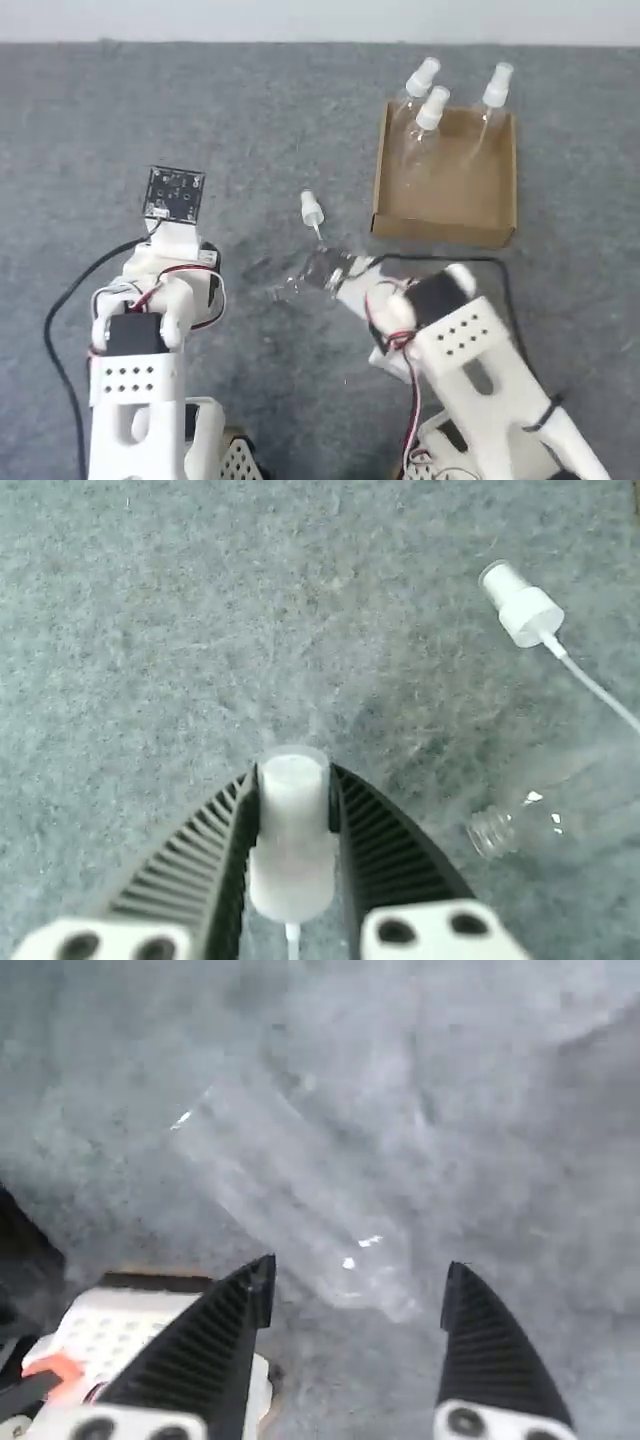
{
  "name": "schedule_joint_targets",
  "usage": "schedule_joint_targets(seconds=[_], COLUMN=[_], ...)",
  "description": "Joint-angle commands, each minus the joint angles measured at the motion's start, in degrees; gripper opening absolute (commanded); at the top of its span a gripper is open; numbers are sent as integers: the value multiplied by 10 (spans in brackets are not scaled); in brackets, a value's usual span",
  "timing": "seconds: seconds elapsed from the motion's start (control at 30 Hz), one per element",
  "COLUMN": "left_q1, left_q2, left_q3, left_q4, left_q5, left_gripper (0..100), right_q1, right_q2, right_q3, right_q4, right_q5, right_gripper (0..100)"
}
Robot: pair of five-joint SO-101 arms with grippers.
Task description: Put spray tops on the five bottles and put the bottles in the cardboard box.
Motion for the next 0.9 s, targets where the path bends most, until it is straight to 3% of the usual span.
schedule_joint_targets(seconds=[0.0,0.43,0.53,0.73,0.87], left_q1=[-2,-2,-2,-2,-2], left_q2=[-11,-11,-11,-11,-11], left_q3=[-4,-4,-4,-3,4], left_q4=[-18,-18,-16,-15,-17], left_q5=[0,0,0,1,1], left_gripper=[11,11,11,11,11], right_q1=[-14,11,77,285,458], right_q2=[-3,60,60,54,54], right_q3=[20,143,145,104,18], right_q4=[-29,-188,-211,-219,-173], right_q5=[9,47,47,52,102], right_gripper=[213,209,186,2,11])
